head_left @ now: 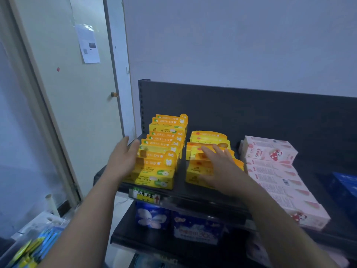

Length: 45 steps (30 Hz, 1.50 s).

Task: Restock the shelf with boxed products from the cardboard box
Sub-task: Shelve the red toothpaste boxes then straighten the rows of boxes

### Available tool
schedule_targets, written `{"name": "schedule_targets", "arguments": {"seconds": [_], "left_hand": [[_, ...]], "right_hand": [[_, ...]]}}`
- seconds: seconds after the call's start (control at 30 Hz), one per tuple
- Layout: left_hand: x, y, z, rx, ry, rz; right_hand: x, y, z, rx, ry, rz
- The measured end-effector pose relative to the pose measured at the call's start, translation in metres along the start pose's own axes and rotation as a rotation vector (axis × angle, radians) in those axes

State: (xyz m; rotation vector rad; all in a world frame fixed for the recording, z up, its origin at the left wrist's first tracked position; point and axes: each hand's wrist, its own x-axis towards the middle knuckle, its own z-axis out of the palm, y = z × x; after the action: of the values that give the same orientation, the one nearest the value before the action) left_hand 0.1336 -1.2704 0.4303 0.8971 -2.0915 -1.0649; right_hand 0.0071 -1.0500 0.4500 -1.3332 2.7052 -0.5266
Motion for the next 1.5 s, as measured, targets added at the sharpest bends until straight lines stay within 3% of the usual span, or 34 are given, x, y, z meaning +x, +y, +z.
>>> {"name": "schedule_targets", "arguments": {"seconds": [0.07,0.13,0.23,0.4,0.8,1.23,1.37,1.5], "left_hand": [[-0.009,0.024,0.008,-0.007,0.04,0.111],[-0.018,0.044,0.023,-0.075,-0.031,0.184],[-0.033,0.064,0.055,-0.144,-0.235,0.165],[-0.045,0.074,0.102,0.016,-0.438,0.112],[-0.047,0.07,0.116,0.155,-0.423,0.021],[-0.034,0.076,0.114,0.217,-0.435,0.051],[-0.023,0.079,0.11,0.235,-0.429,0.132],[-0.012,0.086,0.11,0.395,-0.551,0.225]], "right_hand": [[-0.005,0.023,-0.016,-0.03,0.042,0.038],[-0.011,0.041,-0.03,-0.067,0.035,0.088],[-0.017,0.059,-0.038,-0.102,-0.045,0.178],[-0.011,0.084,-0.027,-0.128,-0.106,0.203],[-0.015,0.081,-0.028,-0.066,-0.079,0.103],[0.003,0.097,-0.02,-0.037,-0.139,0.098],[0.006,0.1,-0.022,-0.016,-0.146,0.103],[0.01,0.098,-0.025,-0.075,-0.19,0.087]]}}
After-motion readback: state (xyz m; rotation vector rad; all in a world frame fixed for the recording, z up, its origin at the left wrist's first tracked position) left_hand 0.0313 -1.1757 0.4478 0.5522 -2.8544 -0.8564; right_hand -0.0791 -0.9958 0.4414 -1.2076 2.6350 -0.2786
